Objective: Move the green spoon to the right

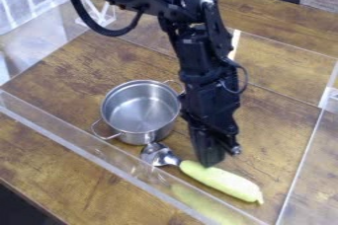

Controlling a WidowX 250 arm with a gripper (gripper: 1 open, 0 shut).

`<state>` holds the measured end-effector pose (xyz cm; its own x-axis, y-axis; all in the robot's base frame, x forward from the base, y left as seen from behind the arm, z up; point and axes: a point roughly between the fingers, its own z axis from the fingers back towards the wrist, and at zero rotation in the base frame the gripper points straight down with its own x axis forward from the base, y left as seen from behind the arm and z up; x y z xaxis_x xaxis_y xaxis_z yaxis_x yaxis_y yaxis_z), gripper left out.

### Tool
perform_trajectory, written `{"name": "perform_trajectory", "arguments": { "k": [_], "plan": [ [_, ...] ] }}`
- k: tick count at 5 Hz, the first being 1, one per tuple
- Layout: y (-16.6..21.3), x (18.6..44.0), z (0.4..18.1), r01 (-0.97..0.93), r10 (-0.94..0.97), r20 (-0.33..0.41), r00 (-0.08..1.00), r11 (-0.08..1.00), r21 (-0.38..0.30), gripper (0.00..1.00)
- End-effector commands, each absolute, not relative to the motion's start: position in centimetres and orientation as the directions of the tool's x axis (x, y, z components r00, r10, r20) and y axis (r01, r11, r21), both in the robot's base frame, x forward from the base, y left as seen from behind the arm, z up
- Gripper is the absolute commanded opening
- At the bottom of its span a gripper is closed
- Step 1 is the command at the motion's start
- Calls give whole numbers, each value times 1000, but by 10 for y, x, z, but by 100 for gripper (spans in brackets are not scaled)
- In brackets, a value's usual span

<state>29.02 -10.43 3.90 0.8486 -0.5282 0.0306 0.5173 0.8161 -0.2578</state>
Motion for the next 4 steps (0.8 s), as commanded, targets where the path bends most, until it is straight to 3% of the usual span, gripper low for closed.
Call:
{"name": "perform_trajectory", "arguments": {
  "k": [1, 4],
  "plan": [
    [-102, 291, 80, 537, -529, 104, 843, 808, -242, 0],
    [-122, 291, 91, 452, -437, 116, 892, 849, -273, 0]
  ]
}}
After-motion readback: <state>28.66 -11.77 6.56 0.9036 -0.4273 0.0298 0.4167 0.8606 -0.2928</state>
